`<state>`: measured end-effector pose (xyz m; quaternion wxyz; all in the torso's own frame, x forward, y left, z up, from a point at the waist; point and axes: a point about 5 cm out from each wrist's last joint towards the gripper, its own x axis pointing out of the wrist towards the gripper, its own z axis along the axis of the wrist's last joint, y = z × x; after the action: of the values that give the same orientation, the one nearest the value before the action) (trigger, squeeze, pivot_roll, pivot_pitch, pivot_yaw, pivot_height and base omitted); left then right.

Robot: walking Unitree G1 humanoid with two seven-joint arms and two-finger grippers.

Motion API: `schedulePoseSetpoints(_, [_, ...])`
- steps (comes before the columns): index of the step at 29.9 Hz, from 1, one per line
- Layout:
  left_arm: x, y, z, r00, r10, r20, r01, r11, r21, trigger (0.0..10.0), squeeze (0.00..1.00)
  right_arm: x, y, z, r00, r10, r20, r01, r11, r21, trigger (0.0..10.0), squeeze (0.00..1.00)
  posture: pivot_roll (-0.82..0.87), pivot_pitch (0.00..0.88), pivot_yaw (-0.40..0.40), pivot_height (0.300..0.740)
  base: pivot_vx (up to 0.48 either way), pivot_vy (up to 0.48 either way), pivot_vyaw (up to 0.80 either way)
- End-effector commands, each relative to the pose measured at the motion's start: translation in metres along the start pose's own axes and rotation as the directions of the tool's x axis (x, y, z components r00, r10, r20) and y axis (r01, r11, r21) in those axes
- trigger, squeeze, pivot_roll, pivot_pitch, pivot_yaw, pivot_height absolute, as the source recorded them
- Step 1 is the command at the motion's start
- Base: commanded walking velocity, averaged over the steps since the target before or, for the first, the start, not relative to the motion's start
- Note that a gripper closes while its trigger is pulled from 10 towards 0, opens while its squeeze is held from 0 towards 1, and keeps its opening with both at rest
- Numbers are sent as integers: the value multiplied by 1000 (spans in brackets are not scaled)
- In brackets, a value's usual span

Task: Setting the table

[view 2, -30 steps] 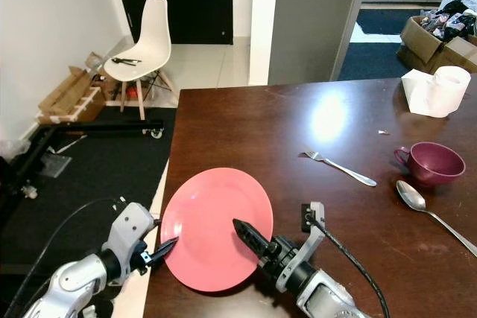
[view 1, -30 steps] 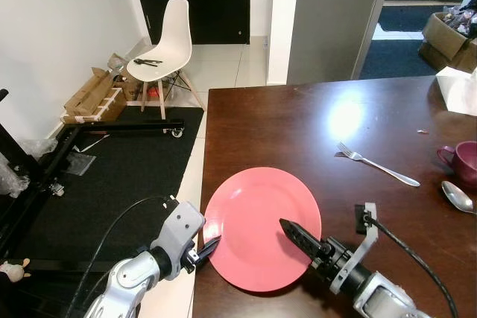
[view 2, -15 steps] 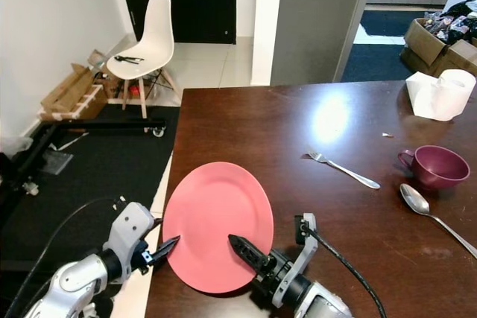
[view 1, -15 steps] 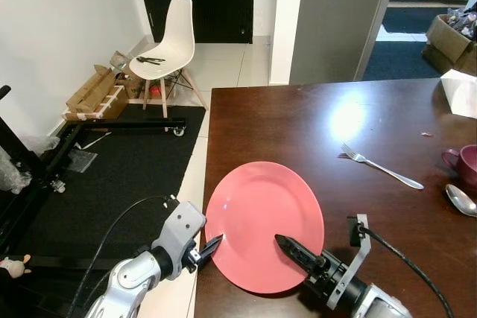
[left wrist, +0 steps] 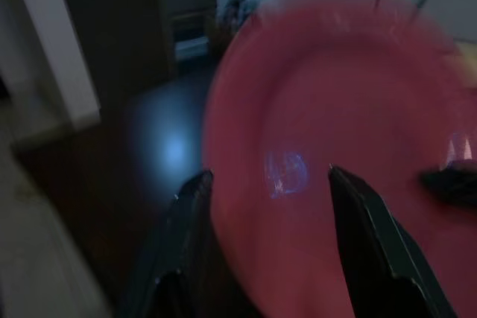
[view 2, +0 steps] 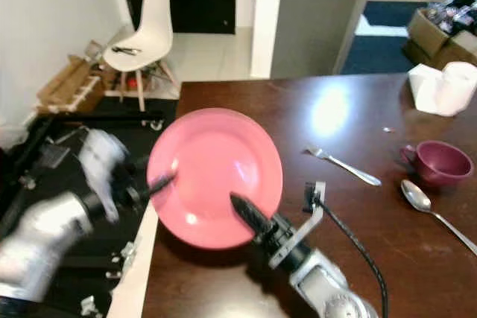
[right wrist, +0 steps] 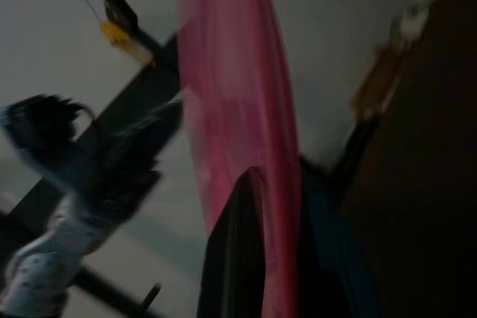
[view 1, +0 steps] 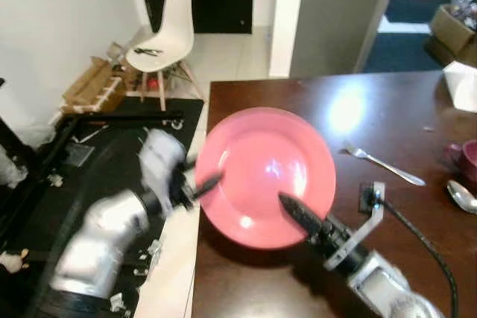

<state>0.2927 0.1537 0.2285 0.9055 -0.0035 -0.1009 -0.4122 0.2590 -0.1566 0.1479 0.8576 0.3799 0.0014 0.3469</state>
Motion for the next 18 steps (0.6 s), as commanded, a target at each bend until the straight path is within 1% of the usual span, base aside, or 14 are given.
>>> schedulePoseSetpoints(1, [-4,-4,-3,999,-33,-2,33,997,-65,10000,0,-3,-3,0,999,-38,8,38,999,0,10000,0,-140,0,124,740,0,0,0])
schedulePoseSetpoints(2, [-6,-4,-2,1000,-28,13,29,995,-92,10000,0,-1,-2,5,999,-36,20,36,999,-21,10000,0,-132,0,132,740,0,0,0])
schedulePoseSetpoints(4, [-12,-3,-7,1000,14,10,-12,989,-145,10000,0,2,2,15,998,-27,48,30,998,-59,10000,0,-129,0,131,740,0,0,0])
schedulePoseSetpoints(7, [-16,-5,-14,999,30,-18,-33,987,-160,10000,0,4,3,21,997,-33,64,39,995,-92,10000,0,-129,0,129,740,0,0,0])
schedulePoseSetpoints(8, [-18,-11,-21,999,20,-49,-28,984,-174,10000,0,5,3,28,995,-46,92,56,992,-110,10000,0,-131,0,125,740,0,0,0])
schedulePoseSetpoints(9, [-20,-13,-24,998,27,-59,-38,981,-192,10000,0,5,3,31,993,-53,106,65,991,-115,10000,0,-129,0,123,740,0,0,0])
schedulePoseSetpoints(11, [-21,-8,-29,992,100,-77,-115,969,-217,10000,0,5,3,36,990,-59,129,76,989,-127,10000,0,-130,0,123,740,0,0,0])
schedulePoseSetpoints(12, [-22,-1,-31,980,181,-79,-195,953,-233,10000,0,5,4,39,988,-63,142,83,987,-138,10000,0,-130,0,123,740,0,0,0])
schedulePoseSetpoints(13, [-22,-1,-31,980,181,-79,-195,953,-233,10000,0,5,4,39,988,-63,142,83,987,-138,10000,0,-130,0,123,740,0,0,0])
schedulePoseSetpoints(14, [-23,10,-35,950,298,-93,-312,920,-238,10000,0,3,4,44,984,-76,163,101,983,-153,10000,0,-129,0,119,740,0,0,0])
schedulePoseSetpoints(15, [-23,10,-35,950,298,-93,-312,920,-238,10000,0,3,4,44,984,-76,163,101,983,-153,10000,0,-129,0,119,740,0,0,0])
schedulePoseSetpoints(16, [-25,18,-42,906,403,-127,-422,883,-207,10000,0,2,5,49,979,-89,185,122,977,-175,10000,0,-129,0,119,740,0,0,0])
schedulePoseSetpoints(17, [-27,23,-51,859,482,-170,-507,847,-162,10000,0,1,5,54,971,-113,212,157,966,-205,10000,0,-129,0,120,740,0,0,0])
schedulePoseSetpoints(18, [-28,22,-58,830,519,-202,-548,827,-124,10000,0,1,6,56,964,-131,232,184,957,-224,10000,0,-129,0,120,740,0,0,0])
